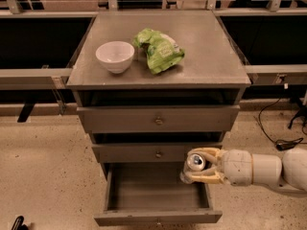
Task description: Pick redbull can from bottom drawer and place on counter
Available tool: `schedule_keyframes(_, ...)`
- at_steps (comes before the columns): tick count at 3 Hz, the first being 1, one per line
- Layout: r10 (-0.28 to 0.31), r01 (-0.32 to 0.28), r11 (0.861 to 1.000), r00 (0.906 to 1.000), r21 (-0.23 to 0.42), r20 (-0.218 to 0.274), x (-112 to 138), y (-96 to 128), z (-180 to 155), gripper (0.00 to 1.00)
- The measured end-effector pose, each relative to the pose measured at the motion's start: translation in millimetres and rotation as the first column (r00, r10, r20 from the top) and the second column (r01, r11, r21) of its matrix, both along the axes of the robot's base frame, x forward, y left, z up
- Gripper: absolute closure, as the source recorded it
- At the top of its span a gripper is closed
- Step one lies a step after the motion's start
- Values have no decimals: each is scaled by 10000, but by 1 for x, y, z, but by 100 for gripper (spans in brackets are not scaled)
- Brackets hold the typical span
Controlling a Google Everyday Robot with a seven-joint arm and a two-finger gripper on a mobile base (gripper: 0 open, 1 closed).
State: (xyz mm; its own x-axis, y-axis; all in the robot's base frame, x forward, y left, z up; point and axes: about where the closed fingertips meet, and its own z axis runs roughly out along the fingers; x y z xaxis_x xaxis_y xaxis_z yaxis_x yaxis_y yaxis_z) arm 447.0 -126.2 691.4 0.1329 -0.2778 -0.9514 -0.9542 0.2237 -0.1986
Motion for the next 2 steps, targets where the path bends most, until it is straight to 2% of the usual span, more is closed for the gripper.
schedule_keyframes(1, 69, -69, 10000, 9993, 7, 354, 18, -12, 34, 100)
schedule_keyframes(2, 248, -230, 9994, 9969, -247, 750, 49, -24, 105, 100)
